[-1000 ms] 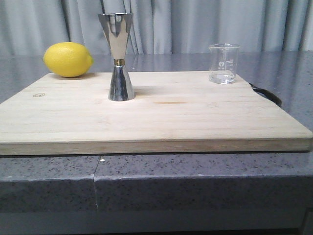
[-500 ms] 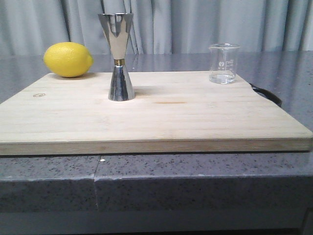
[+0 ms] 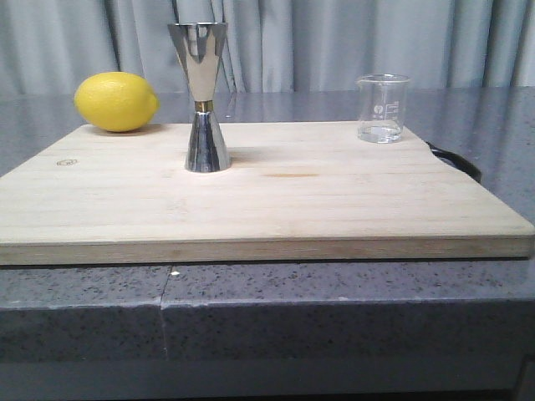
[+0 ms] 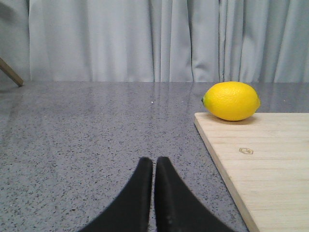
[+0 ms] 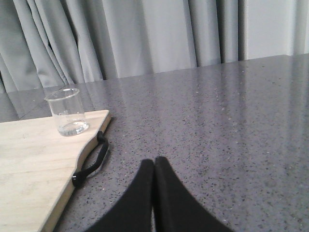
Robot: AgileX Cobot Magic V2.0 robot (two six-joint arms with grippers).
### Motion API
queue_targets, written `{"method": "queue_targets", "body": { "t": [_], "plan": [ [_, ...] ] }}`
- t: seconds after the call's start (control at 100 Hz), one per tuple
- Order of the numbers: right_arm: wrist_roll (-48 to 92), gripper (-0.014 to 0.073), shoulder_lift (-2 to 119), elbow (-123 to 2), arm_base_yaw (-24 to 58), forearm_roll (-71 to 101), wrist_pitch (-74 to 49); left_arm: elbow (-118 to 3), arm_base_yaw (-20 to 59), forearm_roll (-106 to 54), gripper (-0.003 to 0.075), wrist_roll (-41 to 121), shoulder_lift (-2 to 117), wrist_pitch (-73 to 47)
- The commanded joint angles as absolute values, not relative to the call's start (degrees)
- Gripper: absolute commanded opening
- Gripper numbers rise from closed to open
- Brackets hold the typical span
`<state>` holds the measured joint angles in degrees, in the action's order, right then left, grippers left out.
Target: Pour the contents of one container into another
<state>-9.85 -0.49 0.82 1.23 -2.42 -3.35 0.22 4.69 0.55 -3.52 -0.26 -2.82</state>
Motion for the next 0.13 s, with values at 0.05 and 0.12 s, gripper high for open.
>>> {"method": "queue_targets", "body": {
  "t": [0.05, 0.12],
  "plan": [
    [-9.6, -0.0075, -1.6, 2.3, 0.8, -2.6, 1.1, 2.3, 4.7, 0.3, -0.0019, -3.9, -1.6, 1.7],
    [-9.6, -0.0075, -1.6, 2.3, 0.8, -2.6, 1.1, 2.3, 4.7, 0.3, -0.0019, -3.9, -1.6, 1.7]
  ]
}}
